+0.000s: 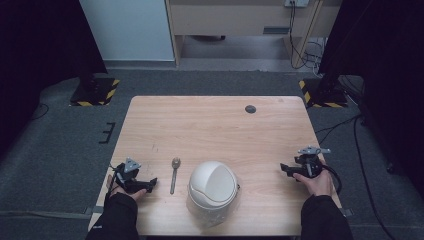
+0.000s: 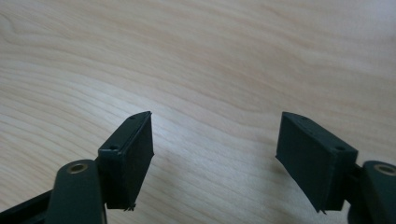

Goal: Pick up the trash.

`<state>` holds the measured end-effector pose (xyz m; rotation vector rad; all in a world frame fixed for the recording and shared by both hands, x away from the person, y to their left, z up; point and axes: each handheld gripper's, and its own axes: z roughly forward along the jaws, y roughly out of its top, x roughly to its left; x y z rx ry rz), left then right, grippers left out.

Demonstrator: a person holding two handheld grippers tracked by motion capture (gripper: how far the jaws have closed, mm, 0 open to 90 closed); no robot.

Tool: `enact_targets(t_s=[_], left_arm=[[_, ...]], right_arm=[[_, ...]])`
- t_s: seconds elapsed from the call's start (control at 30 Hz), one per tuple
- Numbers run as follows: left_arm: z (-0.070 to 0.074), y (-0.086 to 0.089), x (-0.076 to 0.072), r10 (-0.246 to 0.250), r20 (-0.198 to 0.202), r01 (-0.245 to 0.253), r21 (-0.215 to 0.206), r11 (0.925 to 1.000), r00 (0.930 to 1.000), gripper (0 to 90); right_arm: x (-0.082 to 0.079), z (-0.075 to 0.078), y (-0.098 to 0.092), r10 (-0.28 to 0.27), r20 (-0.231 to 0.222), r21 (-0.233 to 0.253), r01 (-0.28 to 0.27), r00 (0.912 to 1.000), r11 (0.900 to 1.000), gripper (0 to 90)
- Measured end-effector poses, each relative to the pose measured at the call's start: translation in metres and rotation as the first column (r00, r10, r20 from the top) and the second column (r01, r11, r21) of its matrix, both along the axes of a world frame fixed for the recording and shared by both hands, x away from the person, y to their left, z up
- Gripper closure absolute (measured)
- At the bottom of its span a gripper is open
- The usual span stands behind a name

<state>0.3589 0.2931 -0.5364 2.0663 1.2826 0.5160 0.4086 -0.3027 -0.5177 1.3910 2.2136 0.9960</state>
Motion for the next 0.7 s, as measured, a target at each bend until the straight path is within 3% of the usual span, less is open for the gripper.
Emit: enact_targets(t_s=[0.03, 0.1, 0.17, 0.2, 0.43, 0.47, 0.5, 0.63, 0.7], left_arm=[[0.0, 0.0, 0.0, 0.002, 0.0, -0.002, 0.002, 1.0, 1.0, 0.0], [0.0, 0.0, 0.001, 0.001, 0.0, -0.001, 0.003, 1.0, 1.0, 0.0], [0.0, 0.0, 0.001, 0.001, 0.0, -0.001, 0.004, 1.0, 1.0, 0.0], [0.0, 0.0, 0.001, 0.0, -0.001, 0.0, 0.002, 1.0, 1.0, 0.0], [0.0, 0.0, 0.001, -0.001, -0.001, 0.001, 0.002, 1.0, 1.0, 0.0], [0.0, 0.0, 0.001, -0.001, -0.001, 0.001, 0.002, 1.0, 1.0, 0.0], [0.0, 0.0, 0.001, -0.001, -0.001, 0.001, 0.002, 1.0, 1.0, 0.0], [0.0, 0.0, 0.001, -0.001, -0.001, 0.001, 0.003, 1.0, 1.0, 0.0], [0.0, 0.0, 0.001, -0.001, 0.0, 0.001, 0.003, 1.0, 1.0, 0.0]], right_arm=[[0.0, 0.0, 0.0, 0.0, 0.0, 0.0, 0.0, 1.0, 1.0, 27.8], [-0.005, 0.014, 0.006, 0.013, 0.057, 0.056, -0.016, 0.9983, 0.998, 26.5], [-0.006, 0.018, 0.008, 0.013, 0.075, 0.074, -0.019, 0.9971, 0.997, 25.8], [-0.01, 0.028, 0.012, 0.003, 0.119, 0.104, -0.016, 0.9929, 0.994, 25.2], [-0.026, 0.056, 0.023, -0.003, 0.194, 0.137, -0.024, 0.9811, 0.99, 22.6], [-0.03, 0.065, 0.025, 0.002, 0.222, 0.157, -0.038, 0.9751, 0.987, 22.5], [-0.03, 0.065, 0.025, 0.002, 0.222, 0.157, -0.038, 0.9751, 0.987, 22.5], [-0.039, 0.087, 0.033, 0.03, 0.288, 0.195, -0.089, 0.9573, 0.977, 22.1], [-0.041, 0.093, 0.035, 0.035, 0.3, 0.203, -0.1, 0.9532, 0.974, 22.0]])
